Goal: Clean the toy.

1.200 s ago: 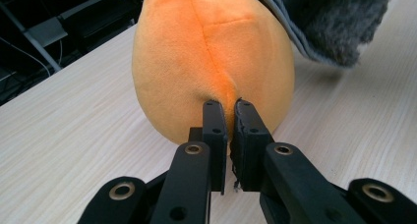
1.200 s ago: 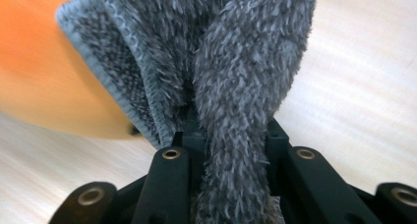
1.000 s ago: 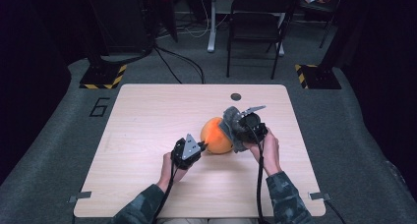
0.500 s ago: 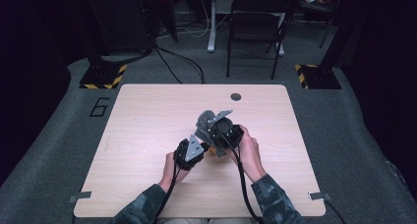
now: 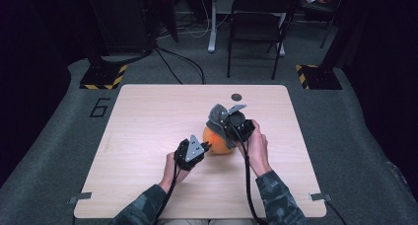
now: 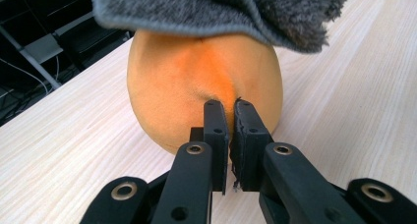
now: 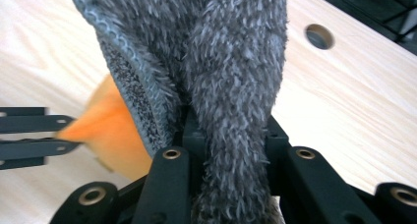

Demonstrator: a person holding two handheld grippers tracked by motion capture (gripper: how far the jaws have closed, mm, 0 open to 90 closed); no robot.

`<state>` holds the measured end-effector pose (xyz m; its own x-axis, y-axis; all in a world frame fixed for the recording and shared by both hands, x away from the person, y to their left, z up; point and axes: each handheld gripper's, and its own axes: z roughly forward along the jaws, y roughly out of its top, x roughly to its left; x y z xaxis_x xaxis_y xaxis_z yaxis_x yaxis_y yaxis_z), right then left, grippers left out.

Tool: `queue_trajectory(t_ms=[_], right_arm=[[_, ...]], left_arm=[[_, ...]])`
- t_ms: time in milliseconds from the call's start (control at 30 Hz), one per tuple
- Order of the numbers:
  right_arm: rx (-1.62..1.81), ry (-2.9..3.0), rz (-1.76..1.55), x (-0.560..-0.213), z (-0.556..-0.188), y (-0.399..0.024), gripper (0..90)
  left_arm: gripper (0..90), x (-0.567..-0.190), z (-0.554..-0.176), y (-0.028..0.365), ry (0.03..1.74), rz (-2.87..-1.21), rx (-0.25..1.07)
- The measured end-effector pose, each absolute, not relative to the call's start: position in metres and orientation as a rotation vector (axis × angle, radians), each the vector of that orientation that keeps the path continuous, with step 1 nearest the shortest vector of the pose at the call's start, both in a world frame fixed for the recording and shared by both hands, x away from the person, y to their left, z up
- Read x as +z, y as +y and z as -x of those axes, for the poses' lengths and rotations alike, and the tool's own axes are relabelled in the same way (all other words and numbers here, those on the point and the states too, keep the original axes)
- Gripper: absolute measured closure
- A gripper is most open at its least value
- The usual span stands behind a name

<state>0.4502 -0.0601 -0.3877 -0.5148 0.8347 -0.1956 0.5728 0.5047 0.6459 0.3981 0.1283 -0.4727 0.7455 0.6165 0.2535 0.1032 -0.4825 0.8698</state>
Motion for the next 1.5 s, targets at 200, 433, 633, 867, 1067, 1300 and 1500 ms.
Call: queue_trajectory(t_ms=[200,433,633,867,1067,1300,1500], right_arm=[[0.798,2.276,-1.139,-0.373,-0.441,-0.059,72.2],[0.818,2.433,-1.074,-0.385,-0.436,-0.036,72.1],[0.782,2.346,-1.108,-0.388,-0.442,-0.045,72.4],[0.809,2.258,-1.164,-0.393,-0.45,-0.064,71.9],[0.948,2.321,-1.192,-0.386,-0.447,-0.073,70.0],[0.982,2.278,-1.256,-0.379,-0.439,-0.1,68.8],[0.937,2.216,-1.381,-0.39,-0.435,-0.142,68.7]], left_arm=[[85.6,-0.473,-0.4,0.131,0.556,-1.997,0.683],[85.5,-0.473,-0.398,0.13,0.549,-2.006,0.679],[85.5,-0.473,-0.397,0.128,0.544,-2.006,0.675],[85.5,-0.473,-0.398,0.128,0.547,-2.003,0.678],[85.2,-0.473,-0.4,0.13,0.565,-2.004,0.662],[84.6,-0.473,-0.402,0.134,0.589,-1.999,0.648],[84.0,-0.474,-0.404,0.136,0.6,-2.004,0.641]])
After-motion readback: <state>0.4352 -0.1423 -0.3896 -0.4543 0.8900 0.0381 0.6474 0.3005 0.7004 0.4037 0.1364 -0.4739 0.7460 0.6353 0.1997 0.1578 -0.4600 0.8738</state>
